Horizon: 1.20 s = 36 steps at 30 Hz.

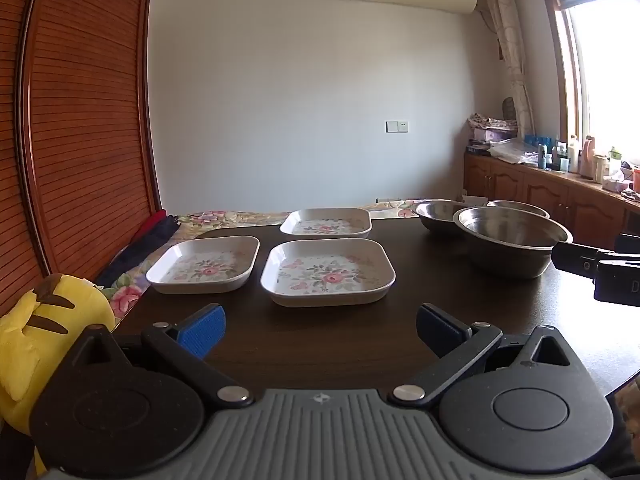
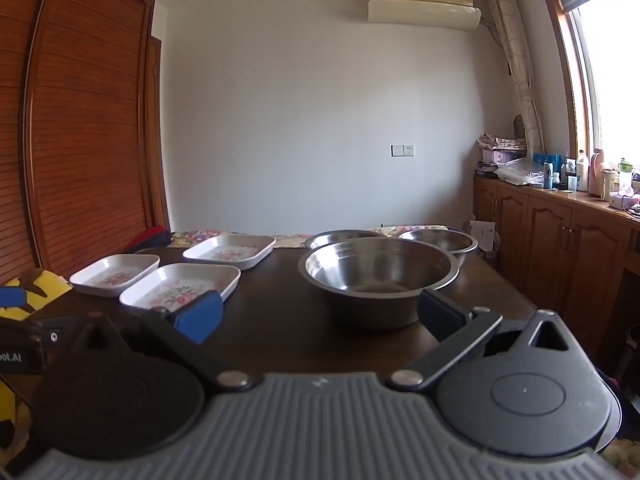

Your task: Organize plates and bowls

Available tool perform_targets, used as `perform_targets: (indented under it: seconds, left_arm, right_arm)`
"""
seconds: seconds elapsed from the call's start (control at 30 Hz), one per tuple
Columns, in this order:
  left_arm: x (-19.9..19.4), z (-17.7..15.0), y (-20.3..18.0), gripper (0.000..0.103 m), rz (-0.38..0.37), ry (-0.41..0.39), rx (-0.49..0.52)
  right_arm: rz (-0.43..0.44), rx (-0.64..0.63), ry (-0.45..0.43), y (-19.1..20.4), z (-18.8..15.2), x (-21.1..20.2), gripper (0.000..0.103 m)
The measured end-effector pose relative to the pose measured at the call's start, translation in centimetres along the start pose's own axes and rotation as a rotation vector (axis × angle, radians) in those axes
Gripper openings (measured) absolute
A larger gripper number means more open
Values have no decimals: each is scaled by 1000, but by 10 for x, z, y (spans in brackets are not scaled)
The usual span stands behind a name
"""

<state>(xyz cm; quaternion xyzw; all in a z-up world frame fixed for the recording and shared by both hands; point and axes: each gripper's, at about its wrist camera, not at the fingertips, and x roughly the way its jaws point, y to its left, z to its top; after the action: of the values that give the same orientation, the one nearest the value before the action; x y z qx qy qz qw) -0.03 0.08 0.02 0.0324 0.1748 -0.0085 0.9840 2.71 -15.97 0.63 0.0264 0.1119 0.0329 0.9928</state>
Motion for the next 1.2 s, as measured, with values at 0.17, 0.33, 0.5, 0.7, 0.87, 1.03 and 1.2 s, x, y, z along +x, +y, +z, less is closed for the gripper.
perform_targets:
  seconds: [0.17,0.33,0.5,0.7,0.87,1.03,1.2]
  left_arm:
    - [0,0,-1,103,3,-1,3]
    - [-1,1,0,103,4,-1,4]
    - [-3,2,1,103,4,-1,6]
    - [-3,2,0,103,5,-2,6]
    - [-3,2,1,103,5,-3,7]
    - [-2,2,2,103,4,-1,8]
    - [-2,2,3,103,2,1,10]
  right_arm:
    - [5,-2,1,0,0,0,103]
    - [8,7,4,-2,-1,0,103]
    - [6,7,5,-2,-2,3,103]
    - [3,0,10,-4,-2,1,103]
    - [0,2,11,-4,-3,1,103]
    - [0,2,13,-5,-3,0,103]
    - [2,4,15,-6,-3,-1,103]
